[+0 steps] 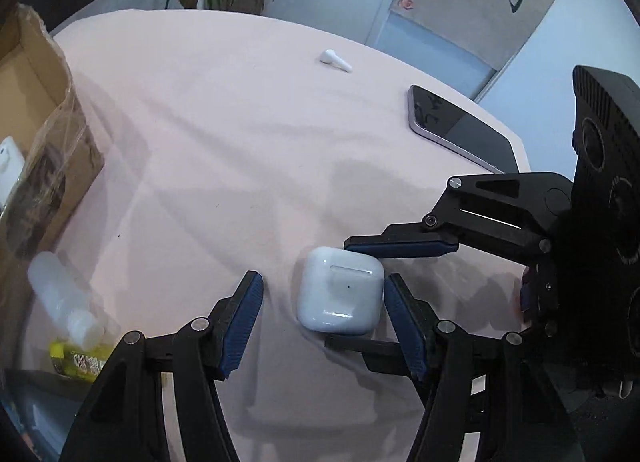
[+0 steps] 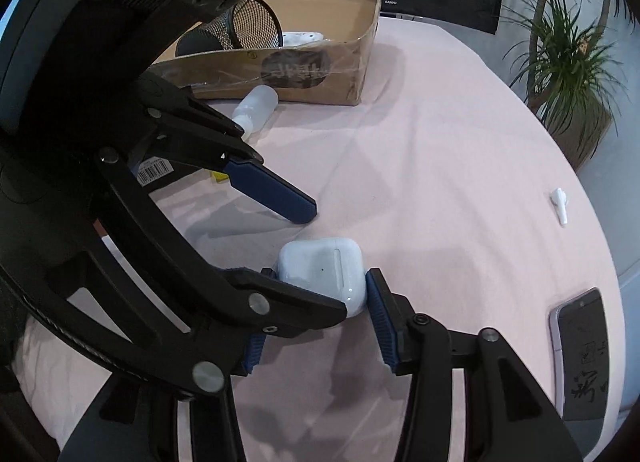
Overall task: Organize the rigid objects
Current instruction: 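Carry the earbud case into the box and open the right gripper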
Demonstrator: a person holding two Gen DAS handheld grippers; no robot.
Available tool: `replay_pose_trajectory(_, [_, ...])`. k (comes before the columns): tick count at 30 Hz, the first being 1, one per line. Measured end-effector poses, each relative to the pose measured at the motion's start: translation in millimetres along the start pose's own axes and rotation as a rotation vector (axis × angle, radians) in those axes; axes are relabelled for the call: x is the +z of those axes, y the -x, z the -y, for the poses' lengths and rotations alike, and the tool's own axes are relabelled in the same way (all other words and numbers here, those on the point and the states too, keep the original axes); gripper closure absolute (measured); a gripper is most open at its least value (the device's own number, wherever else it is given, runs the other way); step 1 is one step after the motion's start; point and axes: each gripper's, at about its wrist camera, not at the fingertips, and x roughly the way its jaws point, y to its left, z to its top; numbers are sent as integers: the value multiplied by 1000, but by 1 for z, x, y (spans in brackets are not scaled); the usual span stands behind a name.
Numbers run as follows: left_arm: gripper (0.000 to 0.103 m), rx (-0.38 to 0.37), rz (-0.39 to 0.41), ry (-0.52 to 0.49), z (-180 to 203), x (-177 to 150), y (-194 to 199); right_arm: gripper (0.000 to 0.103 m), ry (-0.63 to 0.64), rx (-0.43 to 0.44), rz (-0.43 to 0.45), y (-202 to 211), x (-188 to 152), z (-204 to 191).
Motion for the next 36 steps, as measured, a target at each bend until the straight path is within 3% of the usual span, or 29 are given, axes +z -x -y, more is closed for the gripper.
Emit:
replay_pose_trajectory(3, [44,-12,9,-12,0,1,-6,60,21,-21,-4,-1,0,-4])
replay_pose_trajectory(6, [61,-49,7,-11,0,1,-5,61,12,-24,-13,-1,2,-3])
replay_pose_trajectory(16, [61,-54,8,13,-3,-2,0,61,38,-63,-43,1,10,-12])
replay_pose_trajectory(22, [61,-14,95,32,-13,-7,47,61,93,-84,4,17,35,-24])
replay_pose_trajectory(36, [61,133,336,194,-73,-40,161,61,413,-98,121,33,131,-96])
